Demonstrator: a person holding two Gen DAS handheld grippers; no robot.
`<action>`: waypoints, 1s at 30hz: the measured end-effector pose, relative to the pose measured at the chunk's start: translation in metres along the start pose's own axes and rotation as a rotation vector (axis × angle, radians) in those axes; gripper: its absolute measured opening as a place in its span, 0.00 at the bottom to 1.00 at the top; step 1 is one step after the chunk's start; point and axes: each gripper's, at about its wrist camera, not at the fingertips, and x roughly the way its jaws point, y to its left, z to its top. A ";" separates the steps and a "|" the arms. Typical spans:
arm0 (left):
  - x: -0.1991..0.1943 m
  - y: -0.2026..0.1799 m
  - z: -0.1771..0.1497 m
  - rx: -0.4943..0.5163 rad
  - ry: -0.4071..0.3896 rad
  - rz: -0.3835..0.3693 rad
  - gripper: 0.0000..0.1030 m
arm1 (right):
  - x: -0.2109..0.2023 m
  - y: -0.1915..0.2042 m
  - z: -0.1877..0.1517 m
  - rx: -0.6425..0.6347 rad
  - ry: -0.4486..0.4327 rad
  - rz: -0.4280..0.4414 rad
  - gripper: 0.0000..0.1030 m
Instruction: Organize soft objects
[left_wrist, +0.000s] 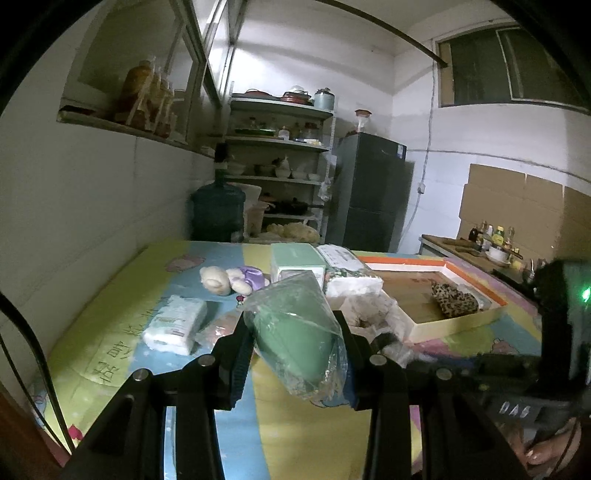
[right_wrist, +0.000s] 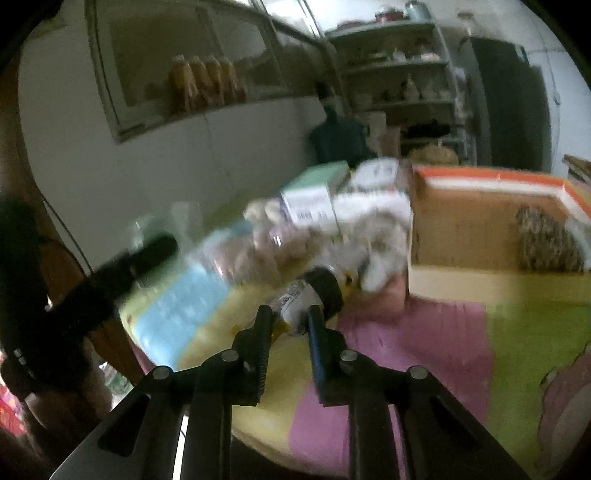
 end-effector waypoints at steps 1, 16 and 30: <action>0.001 0.000 0.000 -0.002 0.002 -0.001 0.40 | 0.004 -0.005 -0.005 0.017 0.029 -0.002 0.26; 0.006 -0.006 -0.003 -0.005 0.024 -0.005 0.40 | 0.032 -0.018 -0.004 0.144 0.072 0.058 0.57; 0.005 -0.006 -0.002 0.000 0.018 -0.010 0.40 | 0.023 -0.008 0.003 0.067 0.036 0.009 0.38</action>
